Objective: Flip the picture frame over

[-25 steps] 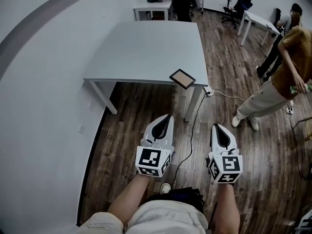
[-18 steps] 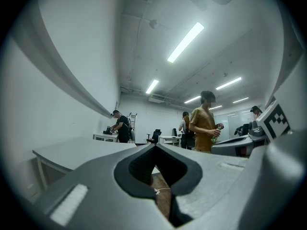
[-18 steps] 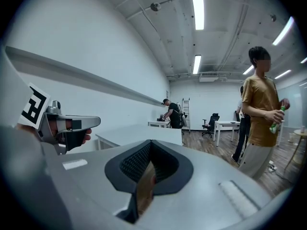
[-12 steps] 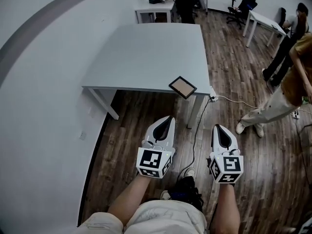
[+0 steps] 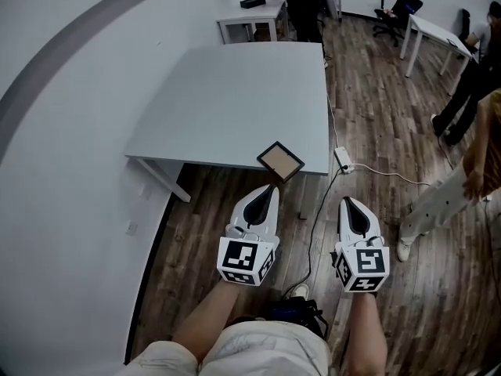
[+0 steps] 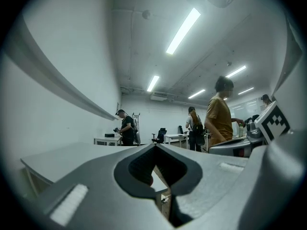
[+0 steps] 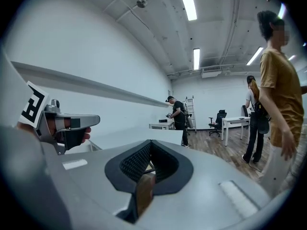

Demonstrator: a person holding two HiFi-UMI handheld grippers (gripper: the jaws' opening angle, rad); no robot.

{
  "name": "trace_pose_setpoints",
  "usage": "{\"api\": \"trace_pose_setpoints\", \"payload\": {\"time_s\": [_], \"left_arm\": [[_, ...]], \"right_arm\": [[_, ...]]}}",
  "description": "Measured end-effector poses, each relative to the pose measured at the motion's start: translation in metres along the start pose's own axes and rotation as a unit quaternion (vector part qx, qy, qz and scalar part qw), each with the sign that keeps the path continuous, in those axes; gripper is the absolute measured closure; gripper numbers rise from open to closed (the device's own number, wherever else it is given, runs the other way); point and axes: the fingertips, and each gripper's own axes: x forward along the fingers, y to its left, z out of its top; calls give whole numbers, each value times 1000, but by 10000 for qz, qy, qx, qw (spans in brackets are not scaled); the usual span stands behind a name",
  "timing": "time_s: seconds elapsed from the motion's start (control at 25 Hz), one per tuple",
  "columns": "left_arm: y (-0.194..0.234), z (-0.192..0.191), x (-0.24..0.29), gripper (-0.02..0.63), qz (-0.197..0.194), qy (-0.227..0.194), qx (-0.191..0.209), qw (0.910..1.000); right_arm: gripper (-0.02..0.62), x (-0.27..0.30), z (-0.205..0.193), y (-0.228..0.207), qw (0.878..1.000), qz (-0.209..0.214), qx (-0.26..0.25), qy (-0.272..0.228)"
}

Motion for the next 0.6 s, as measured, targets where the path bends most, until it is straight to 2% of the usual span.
{"api": "trace_pose_setpoints", "payload": {"time_s": [0.32,0.6], "left_arm": [[1,-6,47,606,270,37,-24,9996],[14,-37,63,604,342,229,46,9991]], "right_arm": [[572,31,-12,-45,9998,105,47,130],[572,62,-37,-40,9989,293,46,357]]}}
